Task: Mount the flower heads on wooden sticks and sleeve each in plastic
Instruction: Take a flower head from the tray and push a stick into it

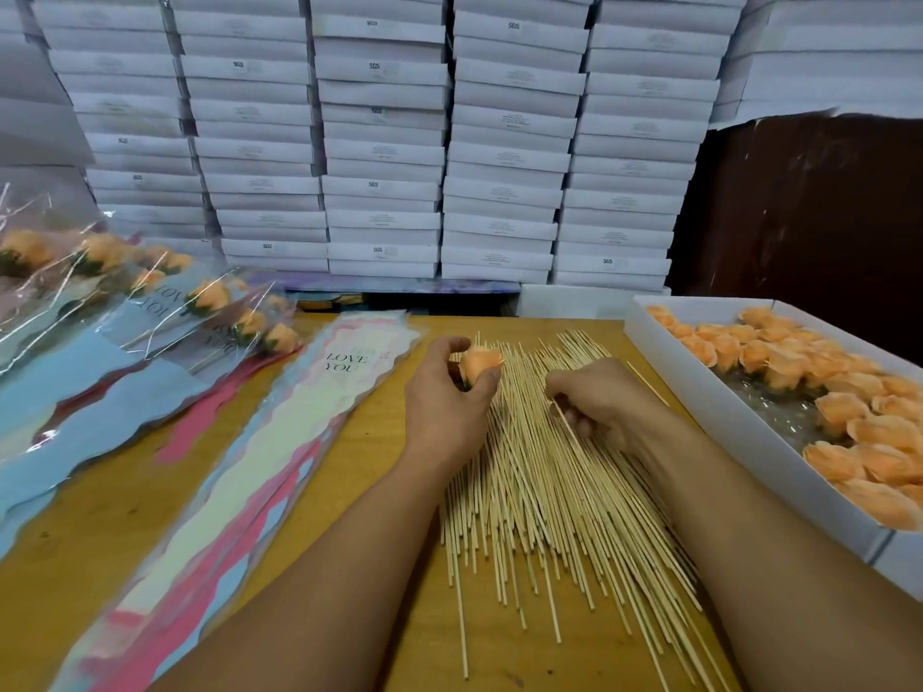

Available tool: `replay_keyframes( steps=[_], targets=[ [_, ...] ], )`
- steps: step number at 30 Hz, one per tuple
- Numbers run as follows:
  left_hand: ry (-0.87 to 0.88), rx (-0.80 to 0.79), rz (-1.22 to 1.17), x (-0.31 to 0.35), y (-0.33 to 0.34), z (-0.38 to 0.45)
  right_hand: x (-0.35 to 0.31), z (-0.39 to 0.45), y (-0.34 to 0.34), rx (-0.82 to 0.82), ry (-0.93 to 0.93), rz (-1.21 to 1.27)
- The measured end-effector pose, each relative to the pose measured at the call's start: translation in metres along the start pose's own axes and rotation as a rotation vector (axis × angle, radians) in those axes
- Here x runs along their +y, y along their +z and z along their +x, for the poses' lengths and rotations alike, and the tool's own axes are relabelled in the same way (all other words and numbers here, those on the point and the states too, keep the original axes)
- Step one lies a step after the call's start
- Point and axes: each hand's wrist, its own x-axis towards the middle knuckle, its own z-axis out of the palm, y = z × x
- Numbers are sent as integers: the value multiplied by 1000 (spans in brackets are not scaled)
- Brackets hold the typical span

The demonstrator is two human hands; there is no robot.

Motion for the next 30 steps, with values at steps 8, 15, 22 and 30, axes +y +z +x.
replay_keyframes(
  steps=[8,15,22,30],
  targets=[
    [-297,32,-556,8,-7,4,-18,-29,10,-174,-127,339],
    [-585,33,-1061,10,-18,12,-25,-61,34,-223,-260,350],
    [-603,44,-1177,10,-20,15,-27,-76,42,-277,-332,276],
    [-575,24,-1183,10,-19,13,-31,-80,41,-287,-335,349]
  ],
)
